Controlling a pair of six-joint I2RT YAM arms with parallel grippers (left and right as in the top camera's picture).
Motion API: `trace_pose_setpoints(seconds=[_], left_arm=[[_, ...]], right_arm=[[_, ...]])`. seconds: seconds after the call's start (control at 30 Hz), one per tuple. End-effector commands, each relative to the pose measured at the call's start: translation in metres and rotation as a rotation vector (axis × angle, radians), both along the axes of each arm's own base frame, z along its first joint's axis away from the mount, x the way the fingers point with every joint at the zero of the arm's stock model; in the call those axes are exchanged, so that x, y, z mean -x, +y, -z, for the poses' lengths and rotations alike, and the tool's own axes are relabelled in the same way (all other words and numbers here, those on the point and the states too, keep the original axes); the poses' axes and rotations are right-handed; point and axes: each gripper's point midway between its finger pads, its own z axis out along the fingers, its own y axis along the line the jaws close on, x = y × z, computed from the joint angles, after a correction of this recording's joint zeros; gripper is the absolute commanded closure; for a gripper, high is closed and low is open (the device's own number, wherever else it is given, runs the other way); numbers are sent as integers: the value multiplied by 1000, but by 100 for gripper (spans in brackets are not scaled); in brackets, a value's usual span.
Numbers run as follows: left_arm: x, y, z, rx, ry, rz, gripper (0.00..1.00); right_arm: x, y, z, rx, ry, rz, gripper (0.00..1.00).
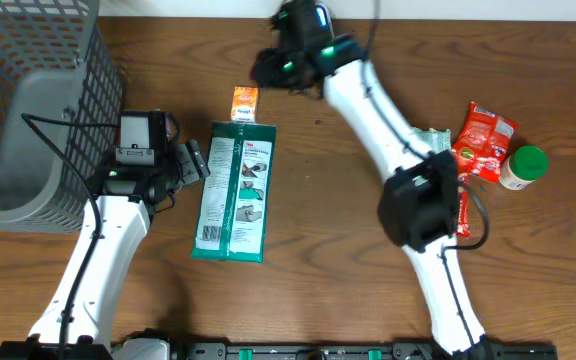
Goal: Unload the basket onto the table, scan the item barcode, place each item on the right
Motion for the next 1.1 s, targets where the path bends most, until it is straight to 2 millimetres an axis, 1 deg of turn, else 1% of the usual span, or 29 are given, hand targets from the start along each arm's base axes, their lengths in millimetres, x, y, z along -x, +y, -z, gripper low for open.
trace_pose_setpoints(seconds=[0.0,0.07,0.13,0.2,0.43,0.5,0.7,0.83,0.87,0.93,0.97,1.0,1.03,1.07], left_arm=[[1,7,4,-25,12,-35,18],[2,7,4,-25,12,-35,18],[2,7,4,-25,12,-34,18],[2,7,4,-25,12,-34,18],[1,7,4,-25,12,-34,18],[1,7,4,-25,12,-34,18],[1,7,4,-23,12,-33,18],[1,6,4,-19,12,-31,18],[1,6,4,-19,12,-31,18],[1,6,4,-19,12,-31,18],[1,6,4,-19,12,-31,18],[1,6,4,-19,12,-31,18],[1,6,4,-19,12,-31,18],[1,6,4,-19,12,-31,18]], right_arm=[[9,4,10,172,-77,84,48],[14,12,19,183,-73,114,45],[18,19,27,172,-67,120,46],[18,22,36,158,-62,134,47],[10,19,60,134,-79,159,45],[7,18,70,122,-85,170,47],[1,20,91,68,-95,214,46],[-3,21,98,45,-121,219,48],[-3,20,98,45,-121,220,51],[-5,18,98,45,-121,224,61],[-5,18,98,45,-121,225,62],[-5,17,98,44,-121,226,62],[-6,16,98,43,-117,232,59],[-6,15,100,44,-113,235,54]])
